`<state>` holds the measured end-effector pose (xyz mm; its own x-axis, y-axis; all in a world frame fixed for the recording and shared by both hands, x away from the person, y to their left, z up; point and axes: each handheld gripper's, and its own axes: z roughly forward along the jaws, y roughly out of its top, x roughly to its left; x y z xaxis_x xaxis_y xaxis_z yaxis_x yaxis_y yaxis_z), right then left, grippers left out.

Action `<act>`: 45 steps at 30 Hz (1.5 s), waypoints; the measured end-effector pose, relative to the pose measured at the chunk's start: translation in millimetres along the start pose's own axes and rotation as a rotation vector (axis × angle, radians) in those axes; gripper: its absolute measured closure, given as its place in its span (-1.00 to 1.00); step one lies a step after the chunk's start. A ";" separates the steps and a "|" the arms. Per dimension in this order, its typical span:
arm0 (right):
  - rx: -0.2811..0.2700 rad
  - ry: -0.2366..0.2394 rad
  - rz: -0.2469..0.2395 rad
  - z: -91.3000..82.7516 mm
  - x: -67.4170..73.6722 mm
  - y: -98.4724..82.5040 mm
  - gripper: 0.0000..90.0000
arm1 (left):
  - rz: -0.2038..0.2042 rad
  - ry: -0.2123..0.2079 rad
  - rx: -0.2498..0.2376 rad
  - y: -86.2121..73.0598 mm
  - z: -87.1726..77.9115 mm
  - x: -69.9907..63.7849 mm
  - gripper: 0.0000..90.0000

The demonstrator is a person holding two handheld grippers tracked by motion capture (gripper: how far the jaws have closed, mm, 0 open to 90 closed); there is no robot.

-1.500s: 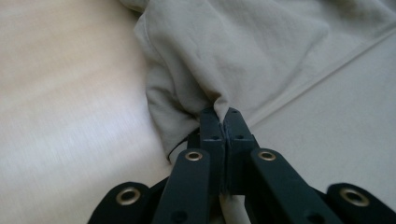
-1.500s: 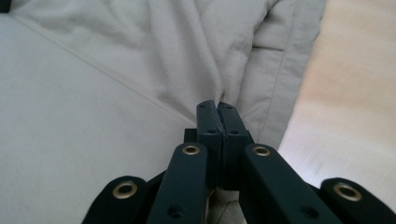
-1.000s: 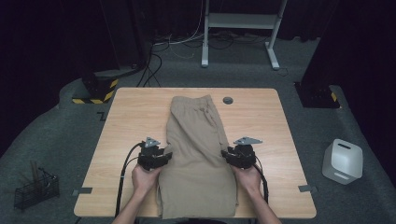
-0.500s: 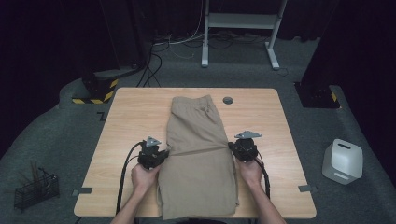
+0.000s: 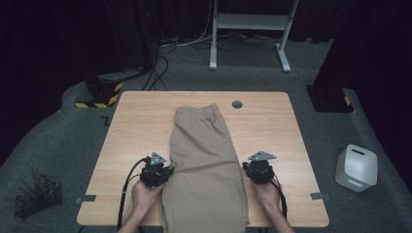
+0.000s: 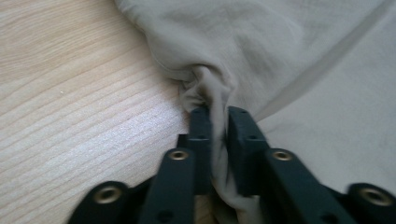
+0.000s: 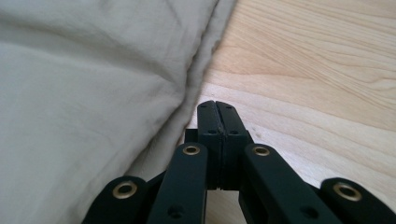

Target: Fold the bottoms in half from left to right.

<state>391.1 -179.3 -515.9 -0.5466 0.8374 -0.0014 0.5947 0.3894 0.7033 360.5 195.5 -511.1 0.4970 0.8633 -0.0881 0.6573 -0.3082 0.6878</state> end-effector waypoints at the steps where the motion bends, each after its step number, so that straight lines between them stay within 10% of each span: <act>1: -0.010 0.005 0.005 -2.6 -1.3 0.4 0.99 | -0.002 0.003 -0.008 1.8 -1.0 0.8 0.62; 6: -0.075 0.048 0.014 -3.5 1.8 21.4 0.76 | -0.037 -0.006 -0.086 17.9 -2.7 4.3 0.17; 12: -0.078 0.063 0.066 23.7 5.4 45.7 0.38 | -0.072 0.008 -0.072 35.0 16.6 9.1 0.18; 20: 0.007 0.037 0.006 41.0 6.7 46.7 1.00 | -0.038 0.030 0.006 33.5 29.2 12.1 0.94; 30: 0.007 0.073 -0.089 1.1 19.7 6.3 0.89 | 0.044 -0.062 0.029 14.3 5.7 -4.4 0.81; 36: -0.078 0.057 -0.037 0.0 15.3 27.4 0.47 | -0.042 -0.032 -0.056 32.5 8.0 6.2 0.21; 45: -0.012 0.022 0.039 41.1 13.3 44.7 0.75 | -0.126 0.007 -0.026 36.6 37.0 21.5 0.53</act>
<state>434.6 -135.0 -513.7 -0.5359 0.8432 0.0421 0.6090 0.3515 0.7110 416.2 188.0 -514.5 0.4077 0.8972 -0.1697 0.6991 -0.1871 0.6901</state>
